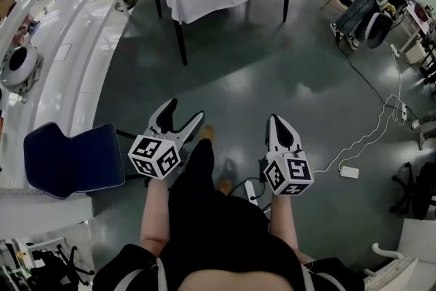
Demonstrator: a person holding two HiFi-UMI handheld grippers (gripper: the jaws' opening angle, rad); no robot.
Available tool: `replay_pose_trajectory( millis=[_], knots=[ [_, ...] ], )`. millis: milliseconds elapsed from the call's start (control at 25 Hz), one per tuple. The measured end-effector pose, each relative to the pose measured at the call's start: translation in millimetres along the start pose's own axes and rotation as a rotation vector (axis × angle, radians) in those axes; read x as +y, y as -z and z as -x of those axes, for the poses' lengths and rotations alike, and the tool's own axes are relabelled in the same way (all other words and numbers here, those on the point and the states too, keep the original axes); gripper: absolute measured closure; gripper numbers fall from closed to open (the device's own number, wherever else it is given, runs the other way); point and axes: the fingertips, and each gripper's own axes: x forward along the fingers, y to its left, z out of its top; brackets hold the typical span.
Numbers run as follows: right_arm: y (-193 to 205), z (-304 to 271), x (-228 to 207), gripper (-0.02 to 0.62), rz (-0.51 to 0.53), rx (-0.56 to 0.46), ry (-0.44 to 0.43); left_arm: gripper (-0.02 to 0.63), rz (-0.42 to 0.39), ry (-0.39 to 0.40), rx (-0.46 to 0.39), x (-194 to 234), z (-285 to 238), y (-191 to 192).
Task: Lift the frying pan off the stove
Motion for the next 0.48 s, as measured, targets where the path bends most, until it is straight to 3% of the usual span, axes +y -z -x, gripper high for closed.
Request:
replay_pose_trajectory(
  millis=[480],
  knots=[
    [-13, -81, -21, 0.592, 0.014, 0.021, 0.026, 0.229, -0.001, 0.063, 0.007, 39, -84, -22]
  ],
)
